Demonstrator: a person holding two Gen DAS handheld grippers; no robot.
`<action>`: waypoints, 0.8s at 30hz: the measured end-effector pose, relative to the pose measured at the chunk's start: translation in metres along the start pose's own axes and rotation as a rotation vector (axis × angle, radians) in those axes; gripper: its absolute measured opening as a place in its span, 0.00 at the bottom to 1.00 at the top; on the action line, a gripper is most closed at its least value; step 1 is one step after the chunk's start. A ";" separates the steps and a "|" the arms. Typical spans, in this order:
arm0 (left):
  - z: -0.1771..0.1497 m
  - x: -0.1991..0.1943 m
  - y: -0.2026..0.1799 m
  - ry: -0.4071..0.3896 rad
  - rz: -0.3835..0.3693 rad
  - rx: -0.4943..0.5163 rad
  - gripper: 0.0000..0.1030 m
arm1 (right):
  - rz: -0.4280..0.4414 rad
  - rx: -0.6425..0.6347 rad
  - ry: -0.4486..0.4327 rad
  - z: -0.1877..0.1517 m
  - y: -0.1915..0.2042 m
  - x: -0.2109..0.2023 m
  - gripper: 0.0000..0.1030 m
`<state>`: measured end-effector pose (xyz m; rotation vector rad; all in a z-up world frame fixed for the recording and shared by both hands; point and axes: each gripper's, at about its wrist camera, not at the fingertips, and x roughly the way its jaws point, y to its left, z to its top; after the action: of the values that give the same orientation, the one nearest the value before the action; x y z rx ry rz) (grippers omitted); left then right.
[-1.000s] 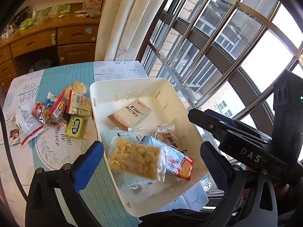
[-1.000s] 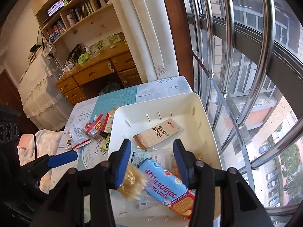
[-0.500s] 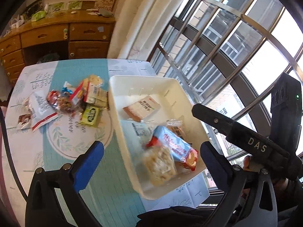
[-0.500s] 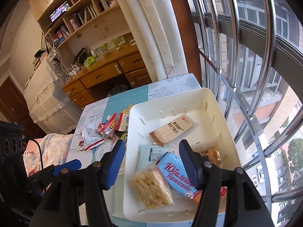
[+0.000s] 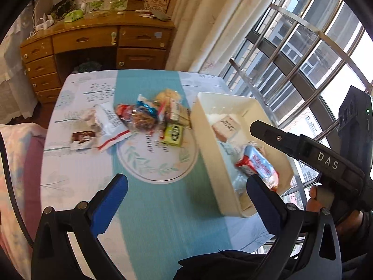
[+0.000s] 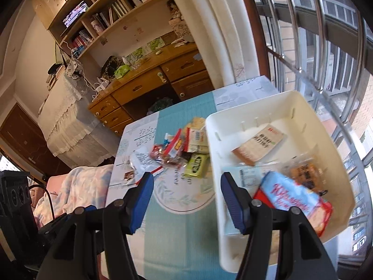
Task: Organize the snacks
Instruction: 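Move both open tools back over the remaining snack pile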
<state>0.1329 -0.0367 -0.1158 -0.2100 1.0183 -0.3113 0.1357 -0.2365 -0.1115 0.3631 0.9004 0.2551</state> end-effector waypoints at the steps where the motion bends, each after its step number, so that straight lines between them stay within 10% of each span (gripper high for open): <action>1: 0.000 -0.003 0.008 0.002 0.005 0.000 0.98 | 0.003 0.005 0.004 -0.002 0.007 0.004 0.59; 24: 0.016 -0.016 0.179 0.086 0.138 0.046 0.98 | -0.004 0.238 0.114 -0.038 0.098 0.095 0.71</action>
<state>0.1667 0.1366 -0.1507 -0.0842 1.1040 -0.2194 0.1564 -0.1054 -0.1608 0.5710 1.0471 0.1660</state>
